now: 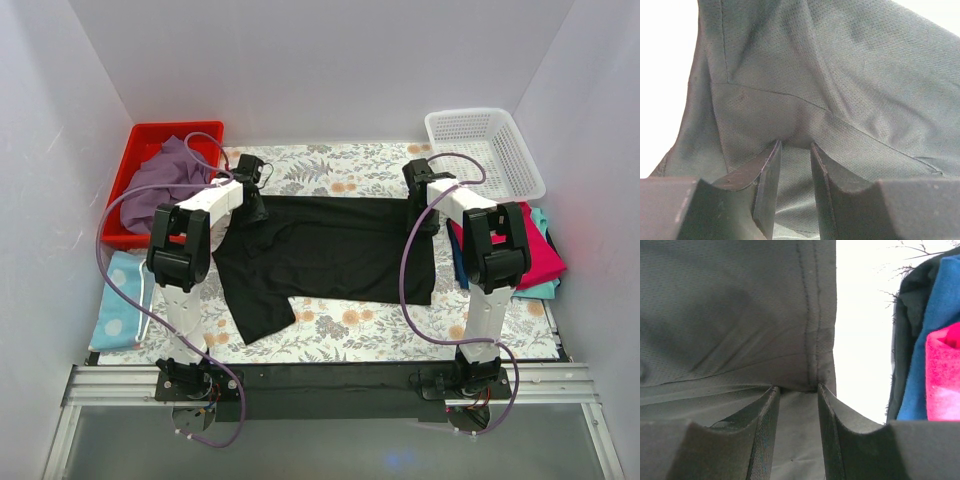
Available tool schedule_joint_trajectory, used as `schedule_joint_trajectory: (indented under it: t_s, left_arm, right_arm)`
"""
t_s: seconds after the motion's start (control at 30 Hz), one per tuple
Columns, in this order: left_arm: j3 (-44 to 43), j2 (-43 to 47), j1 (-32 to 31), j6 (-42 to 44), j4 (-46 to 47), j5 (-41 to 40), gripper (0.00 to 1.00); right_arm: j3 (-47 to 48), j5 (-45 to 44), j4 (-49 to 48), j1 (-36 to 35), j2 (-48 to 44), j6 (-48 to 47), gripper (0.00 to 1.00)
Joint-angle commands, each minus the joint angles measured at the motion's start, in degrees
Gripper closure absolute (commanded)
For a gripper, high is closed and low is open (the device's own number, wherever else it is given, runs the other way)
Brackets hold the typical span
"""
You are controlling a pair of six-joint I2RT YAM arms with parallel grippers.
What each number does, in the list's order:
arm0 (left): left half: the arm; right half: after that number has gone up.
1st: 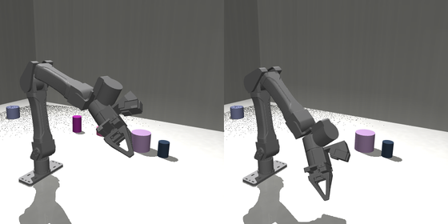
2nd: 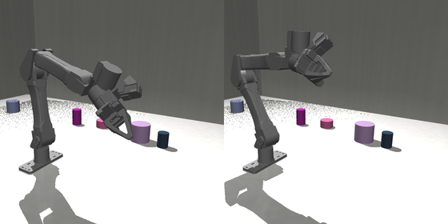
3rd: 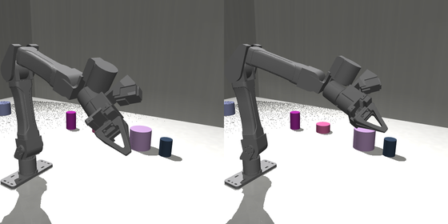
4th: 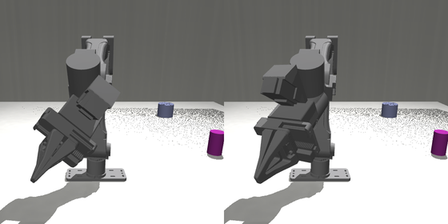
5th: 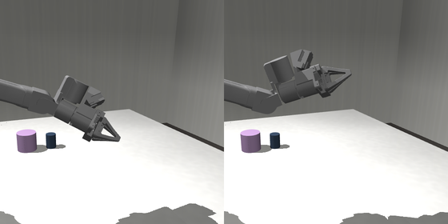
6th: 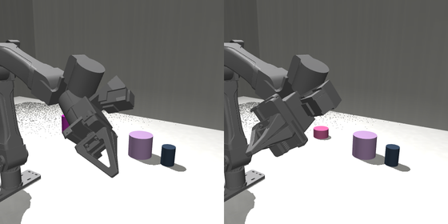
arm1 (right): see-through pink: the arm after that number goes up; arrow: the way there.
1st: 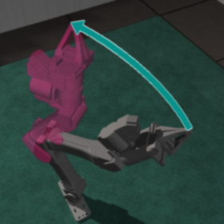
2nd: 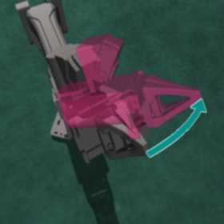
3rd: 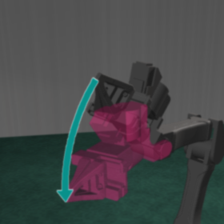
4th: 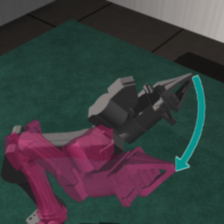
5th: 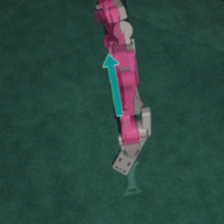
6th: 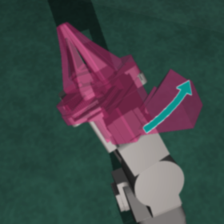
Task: Fold and stack the t-shirts
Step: Fold the tshirt
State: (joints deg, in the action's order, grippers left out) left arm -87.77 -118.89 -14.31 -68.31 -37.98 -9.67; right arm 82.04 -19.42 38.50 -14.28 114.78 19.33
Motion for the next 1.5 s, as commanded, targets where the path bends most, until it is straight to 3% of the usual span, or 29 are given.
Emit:
schedule_joint_trajectory:
  t_s: [0.0,0.37,0.53,0.83,1.13,1.47]
  left_arm:
    - [1.7,5.1,0.6,0.4,-3.3,-0.5,0.71]
    - [-1.6,9.6,0.6,1.5,-5.5,-4.6,0.72]
    - [-2.8,10.4,0.6,0.9,-1.9,1.3,0.71]
    - [-7.5,4.4,0.6,0.1,-1.8,8.0,0.69]
    - [-7.2,-1.3,0.6,-0.3,-0.2,5.2,0.69]
    - [-7.9,-4.3,0.7,-0.9,-2.6,1.9,0.69]
  right_arm:
    - [-1.5,-2.6,0.8,0.2,-0.6,0.4,0.59]
    - [2.2,-7.0,1.9,0.2,-3.4,1.1,0.6]
    - [4.4,-3.8,2.2,-0.2,-4.8,2.0,0.61]
    - [11.7,3.2,2.1,-1.6,-2.8,1.6,0.6]
    - [17.3,3.4,2.0,-3.5,4.7,0.5,0.6]
    - [10.9,1.4,1.5,-3.5,8.8,1.7,0.6]
